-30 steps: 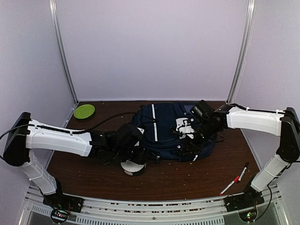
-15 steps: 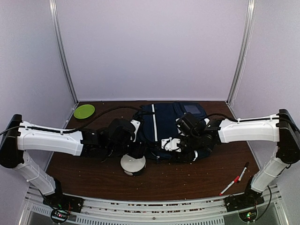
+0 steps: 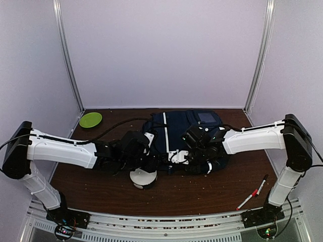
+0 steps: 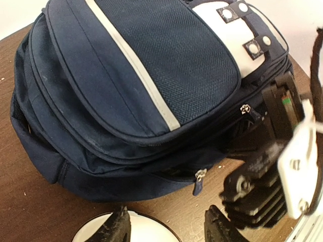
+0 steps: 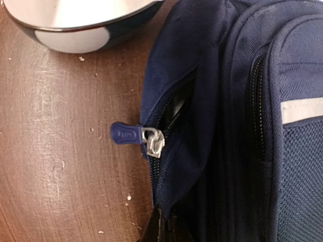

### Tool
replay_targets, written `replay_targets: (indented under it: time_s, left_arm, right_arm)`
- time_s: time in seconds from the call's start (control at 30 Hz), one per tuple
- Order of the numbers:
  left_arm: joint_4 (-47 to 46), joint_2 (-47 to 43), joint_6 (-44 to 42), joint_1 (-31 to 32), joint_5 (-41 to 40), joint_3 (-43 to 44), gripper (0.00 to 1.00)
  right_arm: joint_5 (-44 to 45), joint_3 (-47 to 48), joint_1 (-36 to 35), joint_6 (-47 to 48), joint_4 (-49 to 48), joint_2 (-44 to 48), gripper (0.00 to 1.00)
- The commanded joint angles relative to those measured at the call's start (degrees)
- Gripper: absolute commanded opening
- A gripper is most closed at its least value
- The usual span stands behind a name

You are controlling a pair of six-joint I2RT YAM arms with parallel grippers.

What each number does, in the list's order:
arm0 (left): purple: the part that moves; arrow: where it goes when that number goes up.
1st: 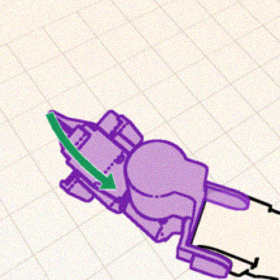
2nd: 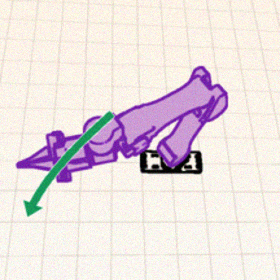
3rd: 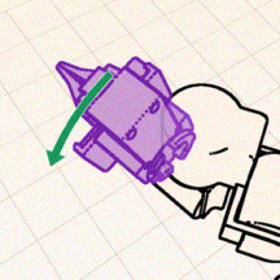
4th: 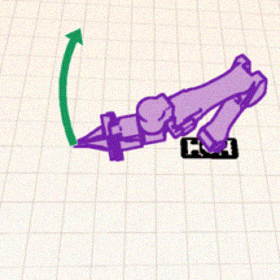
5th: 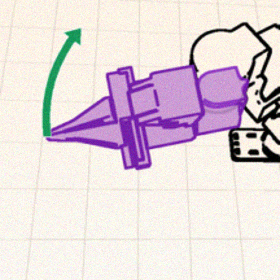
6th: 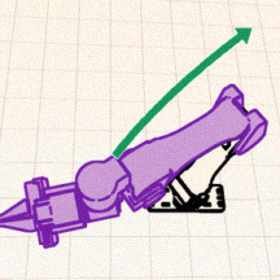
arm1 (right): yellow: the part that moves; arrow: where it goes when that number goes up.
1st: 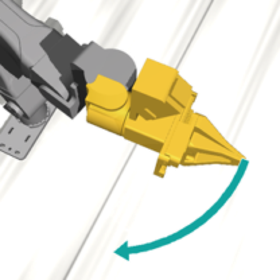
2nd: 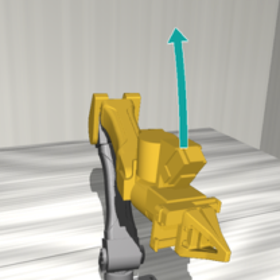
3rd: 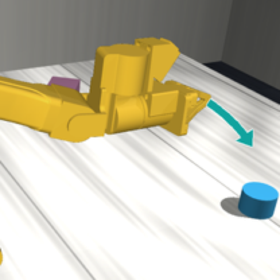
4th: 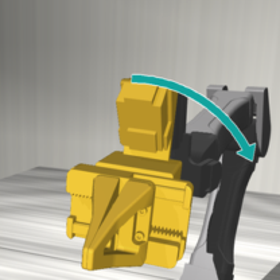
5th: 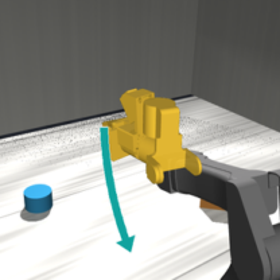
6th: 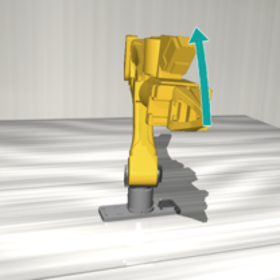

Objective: Pack the student bag
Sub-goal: Hold the largest pocket of the student bag, then grab the largest pocket of the student bag.

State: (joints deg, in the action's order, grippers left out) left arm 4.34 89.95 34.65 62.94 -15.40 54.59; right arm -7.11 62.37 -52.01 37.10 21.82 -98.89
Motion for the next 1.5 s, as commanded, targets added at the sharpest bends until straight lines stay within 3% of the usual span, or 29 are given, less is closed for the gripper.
replay_targets:
  time_s: [0.0, 0.13, 0.33, 0.47, 0.6, 0.73, 0.97, 1.1, 1.27, 1.4, 1.47]
  left_arm:
    - [-3.1, -0.1, 2.0, -0.3, -1.2, -1.1, 0.53]
    - [-8.6, 0.4, 4.3, -0.3, 1.2, -3.3, 0.55]
    - [-9.9, 7.3, 2.5, 0.1, 7.7, 2.3, 0.51]
    - [-9.1, 9.0, 2.6, 0.1, 7.9, 4.3, 0.45]
    - [-6.9, 10.9, 3.5, -0.2, 7.4, 6.2, 0.45]
    - [-4.4, 13.6, 4.0, -0.9, 7.4, 9.1, 0.51]
    - [-5.0, 16.6, 5.2, -2.1, 8.3, 11.5, 0.45]
    - [-6.5, 15.8, 6.8, -2.4, 8.5, 10.4, 0.40]
    - [-9.4, 6.2, 6.5, 0.5, 2.2, 3.9, 0.41]
    - [-5.4, 7.6, 6.5, 0.9, 5.5, 5.6, 0.38]
    - [-6.1, 8.9, 6.8, 1.0, 6.7, 5.6, 0.42]
  right_arm:
    - [-7.8, 5.7, 4.5, -3.8, 2.5, 0.0, 0.00]
    - [-12.6, 8.5, 7.9, -6.5, 3.6, 1.0, 0.00]
    - [-13.1, 9.7, 9.0, -8.4, 3.0, 0.8, 0.00]
    - [-13.5, 11.7, 9.4, -9.5, 3.6, 0.2, 0.00]
    - [-14.0, 11.6, 9.8, -9.9, 3.3, 1.2, 0.00]
    - [-14.5, 11.1, 9.9, -10.2, 2.7, 1.9, 0.00]
    - [-16.4, 11.1, 10.8, -11.6, 2.3, 3.1, 0.00]
    - [-17.1, 10.8, 11.7, -12.5, 1.9, 4.0, 0.00]
    - [-17.7, 10.9, 12.5, -13.4, 1.6, 4.3, 0.00]
    - [-17.8, 11.1, 12.7, -13.7, 1.6, 4.2, 0.00]
    - [-17.8, 11.1, 12.7, -13.6, 1.6, 4.4, 0.00]
